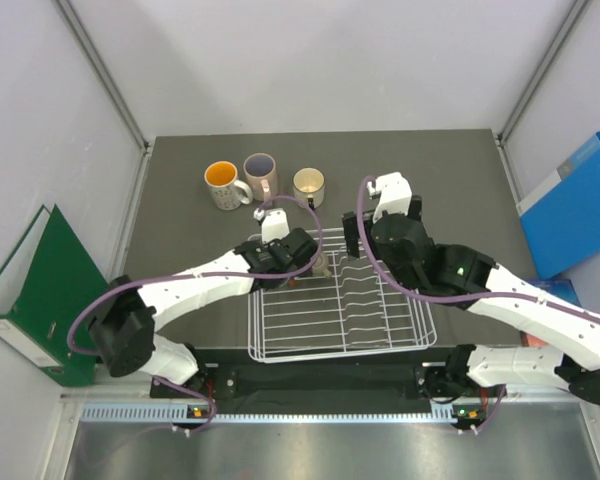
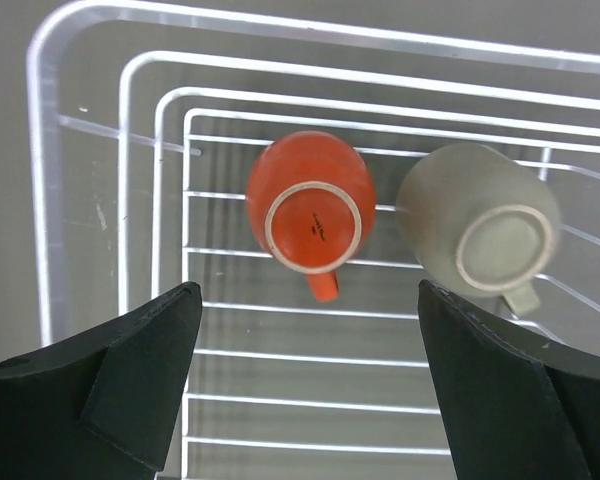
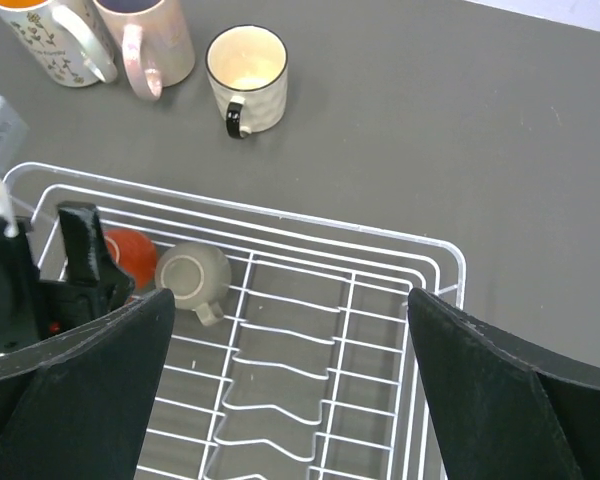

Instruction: Unload the cups from the dish rack

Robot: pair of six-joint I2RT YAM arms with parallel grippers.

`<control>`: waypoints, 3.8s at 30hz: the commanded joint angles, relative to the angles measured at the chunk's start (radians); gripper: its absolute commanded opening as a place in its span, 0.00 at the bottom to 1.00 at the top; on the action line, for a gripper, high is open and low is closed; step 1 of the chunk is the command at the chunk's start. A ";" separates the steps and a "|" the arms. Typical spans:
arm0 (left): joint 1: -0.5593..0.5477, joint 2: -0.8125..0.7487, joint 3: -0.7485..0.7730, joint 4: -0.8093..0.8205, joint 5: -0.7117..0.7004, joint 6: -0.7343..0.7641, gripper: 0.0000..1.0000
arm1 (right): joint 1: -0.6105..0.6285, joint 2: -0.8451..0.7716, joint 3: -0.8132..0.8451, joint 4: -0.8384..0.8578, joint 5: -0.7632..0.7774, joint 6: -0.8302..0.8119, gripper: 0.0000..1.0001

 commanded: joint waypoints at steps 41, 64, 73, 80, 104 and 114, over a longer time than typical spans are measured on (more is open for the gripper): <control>0.107 0.147 0.066 0.091 0.039 0.048 0.08 | -0.047 -0.082 -0.099 0.049 -0.079 -0.030 1.00; 0.161 -0.223 0.068 0.490 0.519 0.116 0.00 | -0.328 -0.256 -0.128 0.180 -0.411 0.073 0.99; 0.340 -0.240 -0.199 1.134 0.990 -0.186 0.00 | -0.428 -0.311 -0.193 0.279 -0.751 0.182 0.90; 0.440 -0.039 -0.287 1.735 1.190 -0.514 0.00 | -0.455 -0.369 -0.277 0.443 -1.024 0.248 0.83; 0.362 0.012 -0.225 1.762 1.314 -0.552 0.00 | -0.455 -0.214 -0.277 0.574 -1.036 0.247 0.64; 0.328 0.018 -0.233 1.750 1.311 -0.545 0.00 | -0.457 -0.161 -0.267 0.653 -1.047 0.247 0.58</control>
